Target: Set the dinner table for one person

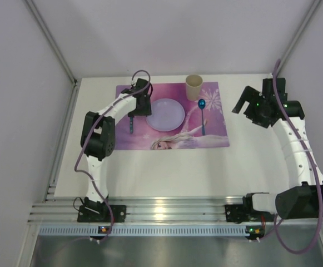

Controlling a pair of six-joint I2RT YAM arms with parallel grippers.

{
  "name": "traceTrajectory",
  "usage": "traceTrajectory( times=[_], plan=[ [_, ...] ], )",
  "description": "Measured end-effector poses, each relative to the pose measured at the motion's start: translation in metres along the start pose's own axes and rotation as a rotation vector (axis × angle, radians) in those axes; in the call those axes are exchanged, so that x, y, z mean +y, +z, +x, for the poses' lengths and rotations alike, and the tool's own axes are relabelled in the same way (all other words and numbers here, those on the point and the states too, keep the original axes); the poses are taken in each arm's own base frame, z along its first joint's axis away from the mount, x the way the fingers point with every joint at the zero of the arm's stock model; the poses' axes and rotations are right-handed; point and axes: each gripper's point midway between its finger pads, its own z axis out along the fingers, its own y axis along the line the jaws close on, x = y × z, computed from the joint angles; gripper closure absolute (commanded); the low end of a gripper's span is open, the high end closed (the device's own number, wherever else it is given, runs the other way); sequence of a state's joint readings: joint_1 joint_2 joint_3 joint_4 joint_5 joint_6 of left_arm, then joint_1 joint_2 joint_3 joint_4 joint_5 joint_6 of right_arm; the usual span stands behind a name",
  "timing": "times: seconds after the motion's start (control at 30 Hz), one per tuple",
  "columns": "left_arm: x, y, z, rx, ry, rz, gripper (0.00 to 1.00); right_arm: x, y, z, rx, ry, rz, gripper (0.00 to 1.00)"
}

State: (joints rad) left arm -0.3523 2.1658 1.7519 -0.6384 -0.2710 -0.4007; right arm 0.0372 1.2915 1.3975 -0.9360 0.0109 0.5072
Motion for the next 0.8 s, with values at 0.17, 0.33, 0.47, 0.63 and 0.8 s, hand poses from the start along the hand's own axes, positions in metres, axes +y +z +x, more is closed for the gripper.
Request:
traceTrajectory(
  times=[0.17, 0.33, 0.47, 0.63, 0.8],
  plan=[
    [0.008, -0.042, 0.007, 0.001, 0.006, -0.011, 0.30, 0.006, -0.017, 0.011, -0.007, -0.013, -0.058, 0.00],
    [-0.014, -0.148, -0.014, -0.160, 0.032, 0.094, 0.28, 0.032, -0.068, 0.001, -0.105, -0.050, -0.224, 0.00],
    [-0.032, -0.241, 0.001, -0.285, 0.061, 0.250, 0.26, 0.048, -0.114, -0.002, -0.224, -0.107, -0.351, 0.00],
    [-0.008, -0.298, 0.045, -0.348, 0.002, 0.378, 0.30, 0.040, -0.114, 0.053, -0.185, -0.140, -0.451, 0.00],
    [0.037, -0.318, 0.093, -0.401, -0.100, 0.419, 0.30, 0.018, -0.097, 0.114, -0.104, -0.124, -0.497, 0.00]
  ],
)
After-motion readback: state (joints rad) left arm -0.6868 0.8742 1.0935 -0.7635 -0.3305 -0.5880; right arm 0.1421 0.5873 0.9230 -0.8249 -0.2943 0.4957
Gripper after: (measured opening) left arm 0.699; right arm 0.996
